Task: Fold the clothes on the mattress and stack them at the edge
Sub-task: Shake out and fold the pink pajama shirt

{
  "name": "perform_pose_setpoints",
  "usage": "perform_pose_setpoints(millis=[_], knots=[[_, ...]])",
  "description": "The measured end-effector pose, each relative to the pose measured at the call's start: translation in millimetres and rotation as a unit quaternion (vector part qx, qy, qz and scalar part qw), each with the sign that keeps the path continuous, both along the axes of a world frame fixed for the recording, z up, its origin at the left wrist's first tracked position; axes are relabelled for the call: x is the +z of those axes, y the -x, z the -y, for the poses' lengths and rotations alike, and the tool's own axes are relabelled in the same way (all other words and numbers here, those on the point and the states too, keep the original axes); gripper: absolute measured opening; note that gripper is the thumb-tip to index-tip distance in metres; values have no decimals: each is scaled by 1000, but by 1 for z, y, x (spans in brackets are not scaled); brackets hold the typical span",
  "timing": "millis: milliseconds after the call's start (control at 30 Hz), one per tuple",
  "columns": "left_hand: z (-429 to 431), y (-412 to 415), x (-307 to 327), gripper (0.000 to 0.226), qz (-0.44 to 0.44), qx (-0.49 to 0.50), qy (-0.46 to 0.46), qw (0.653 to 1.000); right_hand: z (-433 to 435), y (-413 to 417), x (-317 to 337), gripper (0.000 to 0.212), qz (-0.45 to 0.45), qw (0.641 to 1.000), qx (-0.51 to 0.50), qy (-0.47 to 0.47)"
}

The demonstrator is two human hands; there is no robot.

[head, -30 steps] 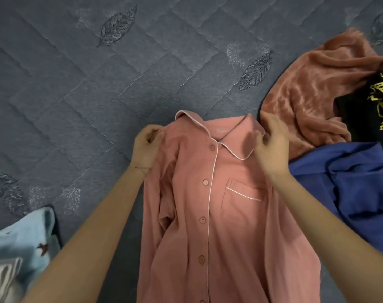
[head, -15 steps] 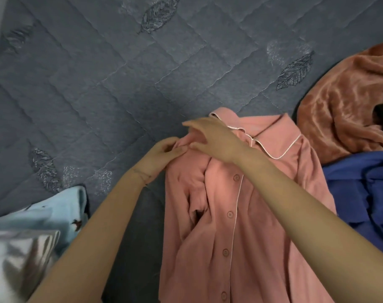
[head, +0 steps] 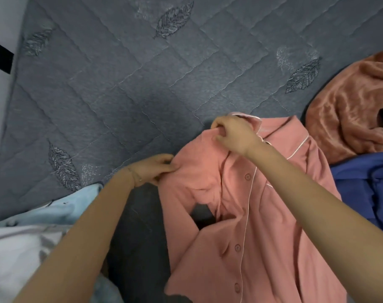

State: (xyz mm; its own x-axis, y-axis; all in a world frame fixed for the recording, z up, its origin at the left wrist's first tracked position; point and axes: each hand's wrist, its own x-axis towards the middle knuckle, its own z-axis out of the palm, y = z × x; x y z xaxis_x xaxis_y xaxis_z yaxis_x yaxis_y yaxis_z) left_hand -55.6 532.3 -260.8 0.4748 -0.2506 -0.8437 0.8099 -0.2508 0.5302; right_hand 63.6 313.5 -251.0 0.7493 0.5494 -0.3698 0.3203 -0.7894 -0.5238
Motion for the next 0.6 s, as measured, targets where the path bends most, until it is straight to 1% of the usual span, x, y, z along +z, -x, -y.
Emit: perform_pose_setpoints(millis=[100,133,167,200,267,333,400,433,500,567,600], knots=[[-18,-11,19,15,64,-20,9,998,-30,13,7,58,-6,994,112,-13],[-20,-12,26,15,80,-41,12,996,-42,19,9,65,-17,990,136,-20],[-23,-12,29,16,95,-64,10,993,-54,24,11,66,-33,987,153,-23],[-26,-11,32,17,108,-82,6,991,-65,29,13,60,-51,984,167,-23],[-35,-10,35,12,110,-103,-12,988,-81,36,17,35,-85,979,182,-21],[-45,-4,34,4,67,-129,-26,989,-86,37,21,12,-111,979,162,-44],[-53,5,27,20,13,-176,-46,983,-84,34,21,2,-113,984,114,-74],[-55,11,23,28,-13,-198,-61,978,-82,33,20,7,-112,986,86,-85],[-55,21,16,36,-53,-227,-76,969,-77,32,18,22,-116,987,35,-105],[-54,28,10,38,-75,-220,-89,968,-77,37,14,33,-108,987,-4,-118],[-54,29,8,37,-75,-213,-105,968,-77,39,11,32,-96,988,-19,-122]])
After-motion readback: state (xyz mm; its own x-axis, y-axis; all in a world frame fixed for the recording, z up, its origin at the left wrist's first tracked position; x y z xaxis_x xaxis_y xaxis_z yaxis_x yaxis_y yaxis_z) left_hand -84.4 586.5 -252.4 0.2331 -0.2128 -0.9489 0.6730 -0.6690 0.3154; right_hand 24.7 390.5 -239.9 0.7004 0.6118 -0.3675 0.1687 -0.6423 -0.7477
